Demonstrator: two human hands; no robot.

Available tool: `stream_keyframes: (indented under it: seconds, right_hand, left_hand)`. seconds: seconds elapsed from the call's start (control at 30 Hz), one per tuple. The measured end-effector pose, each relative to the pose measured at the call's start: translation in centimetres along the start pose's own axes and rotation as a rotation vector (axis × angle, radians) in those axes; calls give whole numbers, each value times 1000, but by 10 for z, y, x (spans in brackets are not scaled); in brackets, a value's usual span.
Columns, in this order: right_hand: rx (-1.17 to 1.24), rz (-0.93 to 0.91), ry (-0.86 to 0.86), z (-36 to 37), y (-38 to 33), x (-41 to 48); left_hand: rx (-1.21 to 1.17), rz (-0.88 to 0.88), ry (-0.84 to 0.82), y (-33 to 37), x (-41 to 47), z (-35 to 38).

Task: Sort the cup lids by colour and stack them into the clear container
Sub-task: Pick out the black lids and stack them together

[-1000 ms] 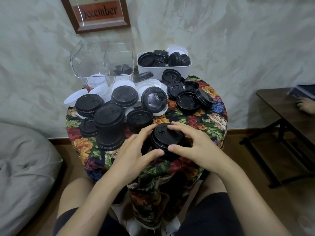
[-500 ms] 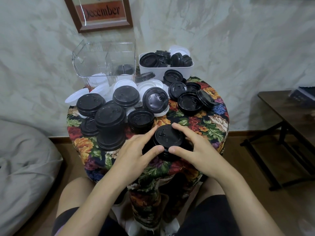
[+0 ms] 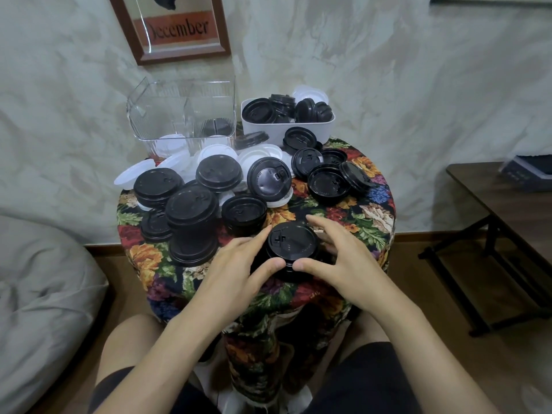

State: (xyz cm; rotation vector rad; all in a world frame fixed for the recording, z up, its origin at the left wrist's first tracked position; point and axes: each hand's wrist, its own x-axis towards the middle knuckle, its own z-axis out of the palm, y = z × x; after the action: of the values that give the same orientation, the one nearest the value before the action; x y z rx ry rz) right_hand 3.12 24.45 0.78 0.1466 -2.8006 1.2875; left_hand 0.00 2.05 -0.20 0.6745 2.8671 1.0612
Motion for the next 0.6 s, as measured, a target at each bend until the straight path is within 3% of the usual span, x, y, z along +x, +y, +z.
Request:
stream_keyframes:
  seconds: [0.17, 0.27, 0.37, 0.43, 0.5, 0.6]
  right_hand:
    - [-17, 30, 101, -11, 11, 7]
    - [9, 31, 77, -17, 16, 10]
    - [166, 29, 20, -26, 17, 18]
    - [226, 43, 86, -34, 20, 30]
    - [65, 69, 205, -40, 27, 46]
    - [-393, 91, 244, -43, 34, 67]
  left_hand:
    - [-51, 7, 38, 11, 16, 10]
    - [-74, -28, 41, 11, 23, 13]
    - [-80, -33, 42, 9, 25, 16]
    - [-73, -28, 52, 7, 25, 17]
    - [-67, -34, 63, 8, 23, 16]
    - [-54, -48, 87, 8, 15, 15]
